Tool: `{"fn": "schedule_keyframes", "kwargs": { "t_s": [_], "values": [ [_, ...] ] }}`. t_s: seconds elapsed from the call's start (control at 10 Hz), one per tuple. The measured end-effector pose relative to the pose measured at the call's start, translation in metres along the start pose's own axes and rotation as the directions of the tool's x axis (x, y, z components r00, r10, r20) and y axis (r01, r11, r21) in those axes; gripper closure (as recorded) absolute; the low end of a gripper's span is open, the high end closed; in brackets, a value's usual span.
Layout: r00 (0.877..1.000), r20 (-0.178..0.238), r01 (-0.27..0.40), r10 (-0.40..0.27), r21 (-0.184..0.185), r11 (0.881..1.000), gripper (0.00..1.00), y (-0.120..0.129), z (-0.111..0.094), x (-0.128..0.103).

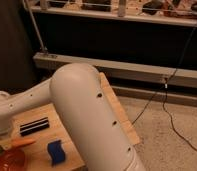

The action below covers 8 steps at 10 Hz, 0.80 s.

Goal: Place the pepper in the ceramic cup

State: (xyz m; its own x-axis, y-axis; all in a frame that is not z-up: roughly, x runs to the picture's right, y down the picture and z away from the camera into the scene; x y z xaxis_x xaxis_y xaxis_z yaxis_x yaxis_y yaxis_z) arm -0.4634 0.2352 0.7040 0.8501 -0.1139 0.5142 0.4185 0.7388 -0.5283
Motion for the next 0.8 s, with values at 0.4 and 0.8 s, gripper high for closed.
{"fn": "schedule_keyframes", "kwargs": {
  "t_s": [0.4,0.8],
  "values": [
    [1.000,-0.009,0.018,-0.018,0.003,1.000,0.35,-0.014,0.012,-0.008],
    [1.000,-0.022,0.018,-0.018,-0.006,1.000,0.35,-0.018,0.022,-0.003]
  ]
}}
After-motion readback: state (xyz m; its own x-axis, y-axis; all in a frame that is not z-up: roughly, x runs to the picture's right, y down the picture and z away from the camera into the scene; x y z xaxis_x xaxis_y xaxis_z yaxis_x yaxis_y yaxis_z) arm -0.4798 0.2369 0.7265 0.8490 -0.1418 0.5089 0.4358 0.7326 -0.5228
